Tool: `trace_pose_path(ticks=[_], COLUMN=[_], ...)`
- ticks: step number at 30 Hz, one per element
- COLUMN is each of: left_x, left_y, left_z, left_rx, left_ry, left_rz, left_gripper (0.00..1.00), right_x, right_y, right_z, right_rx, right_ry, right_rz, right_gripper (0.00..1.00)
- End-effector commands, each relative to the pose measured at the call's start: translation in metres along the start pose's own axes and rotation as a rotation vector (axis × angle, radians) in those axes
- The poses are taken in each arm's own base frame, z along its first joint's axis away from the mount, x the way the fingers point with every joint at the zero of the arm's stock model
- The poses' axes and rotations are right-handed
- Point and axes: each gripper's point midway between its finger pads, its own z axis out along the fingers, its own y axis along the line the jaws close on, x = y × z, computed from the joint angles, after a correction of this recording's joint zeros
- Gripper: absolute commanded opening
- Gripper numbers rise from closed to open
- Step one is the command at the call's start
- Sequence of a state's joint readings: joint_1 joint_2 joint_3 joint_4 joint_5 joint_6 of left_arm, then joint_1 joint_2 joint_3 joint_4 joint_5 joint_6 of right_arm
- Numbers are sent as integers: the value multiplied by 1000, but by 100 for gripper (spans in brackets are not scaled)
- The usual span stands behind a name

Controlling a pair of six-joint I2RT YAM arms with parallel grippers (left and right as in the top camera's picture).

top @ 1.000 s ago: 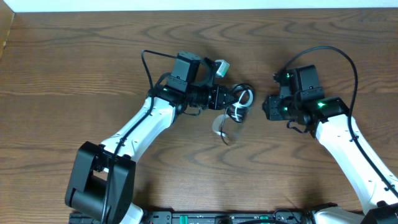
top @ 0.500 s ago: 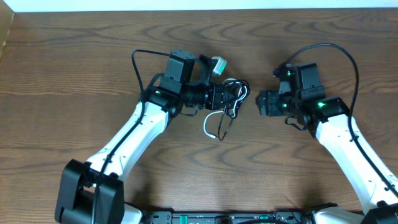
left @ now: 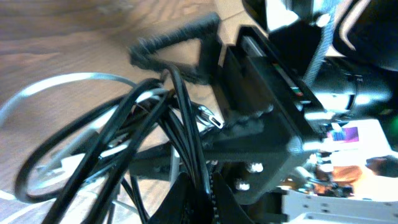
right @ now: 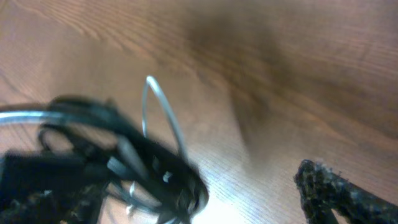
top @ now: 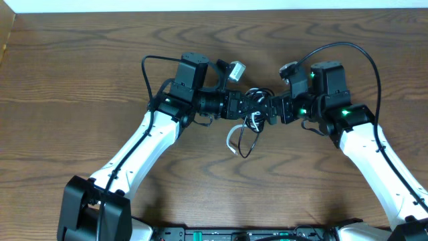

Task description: Untangle cables

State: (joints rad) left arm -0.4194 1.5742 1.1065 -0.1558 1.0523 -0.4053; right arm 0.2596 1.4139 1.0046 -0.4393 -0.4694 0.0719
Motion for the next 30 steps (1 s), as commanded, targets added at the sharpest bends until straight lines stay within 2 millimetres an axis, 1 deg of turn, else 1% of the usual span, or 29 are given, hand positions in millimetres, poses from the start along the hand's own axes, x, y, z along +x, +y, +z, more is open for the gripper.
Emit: trace_pose_path(ticks=[1,2,4,7,13,15,18,22,26,30], left_x=[2,3,3,3,3,2,-1,-13,-26,-35], left_y=[-27,-30,-35,-45,-64,-70,-75,-68,-51,-30], left_z=[-8,-9,-11,-16,-26,-31,-39,-54,-72,-96], left_rx=[106,112,127,139,155,159,157,123,74,21], left_ry=[25,27,30,24,4,-7,-30,-91,-152,-209], left_rz=[-21,-22,-27,-14,24,41,61,79,62,44], left_gripper=[8,7,8,7,8,7,8,8,8,8], right_x=[-4,-4,-3,1,12,20,37,63,85,110], right_y=[1,-2,-18,-35,-67,-81,-102,-127,-147,-175], right_z=[7,9,11,14,15,11,3,-11,-21,-41], right_rx=[-1,16,98,181,348,431,562,705,775,847], right_ry=[-14,-14,-12,-9,-12,-18,-14,0,37,60], right_rz=[3,18,77,140,252,309,402,500,541,654], right_gripper=[99,99,99,99,99,99,99,99,99,99])
